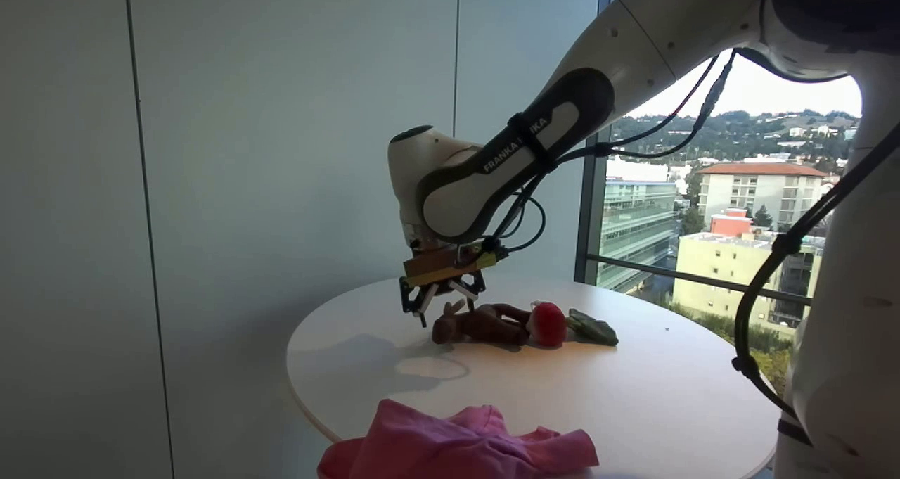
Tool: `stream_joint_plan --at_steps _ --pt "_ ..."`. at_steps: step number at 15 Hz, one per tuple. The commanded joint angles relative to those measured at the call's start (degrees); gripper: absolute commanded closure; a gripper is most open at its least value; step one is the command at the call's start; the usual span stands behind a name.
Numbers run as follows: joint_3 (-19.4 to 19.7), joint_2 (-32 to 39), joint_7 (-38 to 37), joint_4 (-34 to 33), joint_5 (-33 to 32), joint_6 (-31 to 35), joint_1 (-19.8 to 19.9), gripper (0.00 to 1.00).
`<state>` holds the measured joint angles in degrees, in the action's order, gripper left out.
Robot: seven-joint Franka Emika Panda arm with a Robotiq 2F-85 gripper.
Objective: Move the turnip plush toy, the moose toy and the pink shirt to the right
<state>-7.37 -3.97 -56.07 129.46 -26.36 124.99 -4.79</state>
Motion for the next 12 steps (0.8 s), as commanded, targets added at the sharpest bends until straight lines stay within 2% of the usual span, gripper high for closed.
stream_joint_plan --at_steps 1,3,8,10,12 --pt "0.6 -1.0 2.4 0.2 1.8 0.0 0.4 0.00" --pt "1.4 -1.2 6.7 0.8 9.7 1.7 0.3 0.00" --pt "1.7 1.1 3.8 2.4 6.0 4.4 1.2 0.00" --pt "2.1 2.0 3.9 2.9 6.6 5.2 1.6 0.00" --pt "2.6 2.6 2.0 3.5 3.8 7.9 1.9 0.00"
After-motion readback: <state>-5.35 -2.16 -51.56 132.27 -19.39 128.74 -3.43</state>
